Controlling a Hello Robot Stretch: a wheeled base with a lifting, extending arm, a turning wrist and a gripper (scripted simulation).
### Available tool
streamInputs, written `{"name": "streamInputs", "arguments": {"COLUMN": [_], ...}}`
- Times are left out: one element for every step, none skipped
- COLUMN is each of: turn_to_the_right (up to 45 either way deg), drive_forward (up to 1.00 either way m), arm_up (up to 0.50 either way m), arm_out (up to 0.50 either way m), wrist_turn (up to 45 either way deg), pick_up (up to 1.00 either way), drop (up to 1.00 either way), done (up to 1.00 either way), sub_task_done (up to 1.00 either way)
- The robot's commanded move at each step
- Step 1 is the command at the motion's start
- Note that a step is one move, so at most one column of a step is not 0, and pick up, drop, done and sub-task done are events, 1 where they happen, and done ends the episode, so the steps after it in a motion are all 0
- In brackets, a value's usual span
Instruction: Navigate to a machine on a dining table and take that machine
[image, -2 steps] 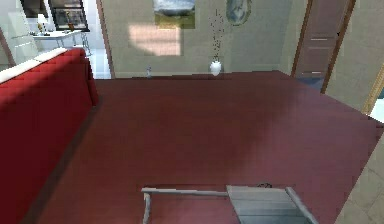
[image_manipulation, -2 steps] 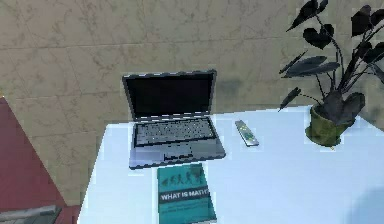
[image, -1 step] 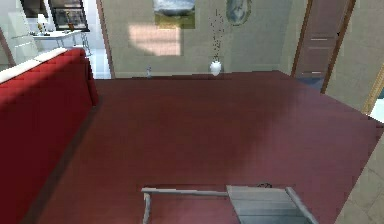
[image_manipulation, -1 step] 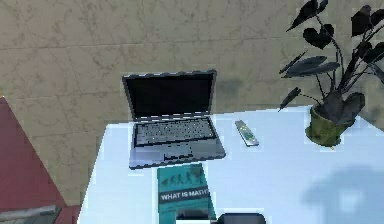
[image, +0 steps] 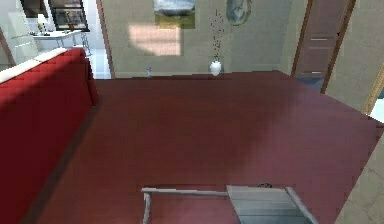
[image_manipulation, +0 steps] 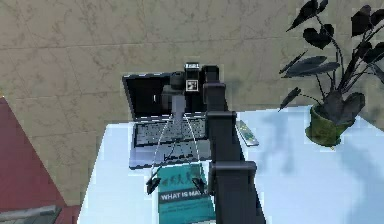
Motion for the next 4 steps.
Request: {"name": "streamInputs", "arguments": {"turn_to_the_right": [0.0, 0.0, 0.0, 0.0], "drive_forward": [0.0, 0.0, 0.0, 0.0], "arm_up": [0.0, 0.0, 0.0, -0.3], "arm_out": [0.0, 0.0, 0.0, 0.0], "wrist_turn": [45.0, 45.0, 45.0, 0.0], "pick_up": [0.0, 0.0, 0.0, 0.0], "drop": [0.0, 0.0, 0.0, 0.0], "done": [0.0, 0.0, 0.0, 0.0], "sub_task_done": [0.0, 0.0, 0.0, 0.0]}}
